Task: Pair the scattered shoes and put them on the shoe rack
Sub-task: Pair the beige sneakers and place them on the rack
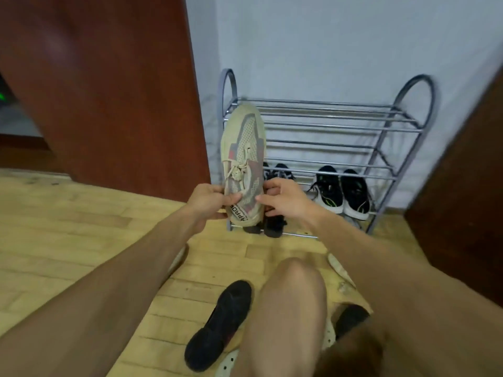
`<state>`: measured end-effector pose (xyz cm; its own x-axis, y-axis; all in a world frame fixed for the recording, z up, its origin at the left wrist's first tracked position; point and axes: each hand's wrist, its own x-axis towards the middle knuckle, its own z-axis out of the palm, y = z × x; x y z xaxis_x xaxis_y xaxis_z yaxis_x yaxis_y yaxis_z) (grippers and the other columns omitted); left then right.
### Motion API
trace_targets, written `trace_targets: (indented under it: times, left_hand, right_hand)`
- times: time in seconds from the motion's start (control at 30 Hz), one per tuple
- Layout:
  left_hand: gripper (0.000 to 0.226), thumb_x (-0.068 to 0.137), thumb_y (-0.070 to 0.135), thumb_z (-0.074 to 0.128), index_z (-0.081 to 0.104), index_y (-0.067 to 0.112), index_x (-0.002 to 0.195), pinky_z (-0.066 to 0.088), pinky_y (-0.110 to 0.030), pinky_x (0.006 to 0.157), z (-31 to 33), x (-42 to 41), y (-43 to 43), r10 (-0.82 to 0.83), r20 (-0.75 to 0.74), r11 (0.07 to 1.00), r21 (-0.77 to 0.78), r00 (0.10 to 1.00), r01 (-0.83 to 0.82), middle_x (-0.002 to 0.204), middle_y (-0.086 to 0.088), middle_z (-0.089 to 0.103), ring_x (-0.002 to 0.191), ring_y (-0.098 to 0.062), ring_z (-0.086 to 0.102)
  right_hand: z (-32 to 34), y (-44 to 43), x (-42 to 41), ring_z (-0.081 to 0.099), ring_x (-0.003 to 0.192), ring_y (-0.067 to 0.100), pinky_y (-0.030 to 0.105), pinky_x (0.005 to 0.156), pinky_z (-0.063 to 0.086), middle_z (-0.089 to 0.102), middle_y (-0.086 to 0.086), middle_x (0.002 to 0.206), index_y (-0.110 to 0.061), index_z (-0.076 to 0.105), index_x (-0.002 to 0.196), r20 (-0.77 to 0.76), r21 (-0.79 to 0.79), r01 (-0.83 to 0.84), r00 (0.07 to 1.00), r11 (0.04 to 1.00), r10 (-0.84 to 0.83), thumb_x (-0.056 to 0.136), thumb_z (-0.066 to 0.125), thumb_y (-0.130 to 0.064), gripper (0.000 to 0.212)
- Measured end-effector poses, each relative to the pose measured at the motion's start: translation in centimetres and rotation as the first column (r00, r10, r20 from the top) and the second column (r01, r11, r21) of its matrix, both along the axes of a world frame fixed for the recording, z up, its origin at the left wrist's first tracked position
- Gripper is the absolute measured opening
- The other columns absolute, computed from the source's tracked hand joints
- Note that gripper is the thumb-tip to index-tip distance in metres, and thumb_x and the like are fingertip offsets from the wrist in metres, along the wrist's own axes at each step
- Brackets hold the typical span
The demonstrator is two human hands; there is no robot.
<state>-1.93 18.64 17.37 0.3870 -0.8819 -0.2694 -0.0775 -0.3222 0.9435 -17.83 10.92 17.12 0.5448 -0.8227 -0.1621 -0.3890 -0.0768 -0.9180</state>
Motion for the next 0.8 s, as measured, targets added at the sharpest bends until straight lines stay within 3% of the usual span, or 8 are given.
trace_targets:
  times: [0.1,0.17,0.33,0.47,0.57,0.7,0.8]
  left_hand:
    - [0.017,0.080,0.009,0.073,0.070,0.006,0.097,0.052,-0.021,0.050,3.0,-4.3,-0.4,-0.006,0.002,0.999,-0.036,1.000,0.006,0.073,0.001,0.068,0.062,-0.011,0.063]
    - [0.014,0.080,0.005,0.071,0.067,0.005,0.094,0.053,-0.025,0.054,4.5,-7.3,-1.1,-0.046,0.013,0.998,-0.040,0.999,0.046,0.071,-0.001,0.066,0.062,-0.013,0.062]
    - [0.024,0.076,0.003,0.074,0.068,0.002,0.099,0.059,-0.036,0.072,4.3,-14.6,-3.6,-0.185,0.016,0.982,-0.018,0.983,0.185,0.092,-0.010,0.073,0.081,-0.024,0.070]
    - [0.031,0.072,0.006,0.079,0.070,0.001,0.102,0.059,-0.033,0.064,2.2,-21.7,-5.8,-0.282,0.021,0.959,0.034,0.959,0.281,0.095,-0.011,0.074,0.078,-0.023,0.070]
    - [0.035,0.069,0.007,0.082,0.069,-0.001,0.101,0.059,-0.035,0.064,-0.2,-26.5,-7.1,-0.316,-0.012,0.945,0.088,0.949,0.315,0.098,-0.015,0.073,0.086,-0.027,0.070]
    - [0.044,0.069,0.007,0.082,0.064,0.002,0.108,0.060,-0.042,0.075,-4.6,-31.7,-7.6,-0.311,-0.068,0.931,0.180,0.948,0.318,0.104,-0.012,0.070,0.084,-0.024,0.067]
    - [0.047,0.070,0.005,0.082,0.062,0.001,0.112,0.059,-0.039,0.068,-8.3,-34.0,-7.5,-0.282,-0.107,0.914,0.271,0.954,0.301,0.110,-0.013,0.069,0.092,-0.027,0.067]
  right_hand:
    - [3.2,0.4,-3.8,0.064,0.100,0.021,0.038,0.088,0.056,0.064,0.005,0.104,-0.006,0.054,0.132,0.042,-0.054,0.065,0.997,0.996,-0.063,0.093,0.061,-0.012,0.040]
    - [4.4,0.3,-7.1,0.065,0.099,0.021,0.037,0.088,0.057,0.066,0.009,0.109,-0.005,0.055,0.132,0.070,-0.058,0.096,0.993,0.994,-0.092,0.095,0.058,-0.010,0.038]
    - [4.4,-0.7,-16.2,0.066,0.080,0.012,0.020,0.061,0.058,0.067,0.004,0.093,-0.003,0.056,0.127,0.062,-0.038,0.166,0.985,0.985,-0.164,0.094,0.059,-0.007,0.034]
    - [1.9,-0.9,-24.0,0.064,0.075,0.012,0.026,0.068,0.057,0.066,0.002,0.088,-0.007,0.060,0.121,0.062,0.055,0.275,0.959,0.960,-0.278,0.092,0.062,-0.008,0.030]
    - [-0.6,-0.7,-29.0,0.067,0.088,0.021,0.031,0.078,0.056,0.068,0.006,0.102,-0.008,0.062,0.120,0.023,0.126,0.361,0.930,0.924,-0.366,0.092,0.062,-0.011,0.028]
    - [-4.5,-0.3,-34.7,0.067,0.098,0.025,0.036,0.085,0.057,0.066,0.011,0.115,-0.011,0.062,0.113,-0.122,0.196,0.479,0.878,0.856,-0.463,0.093,0.060,-0.011,0.020]
    - [-8.2,-0.1,-38.2,0.066,0.096,0.026,0.037,0.087,0.057,0.064,0.016,0.120,-0.005,0.061,0.119,-0.212,0.249,0.574,0.818,0.780,-0.535,0.092,0.061,-0.009,0.027]
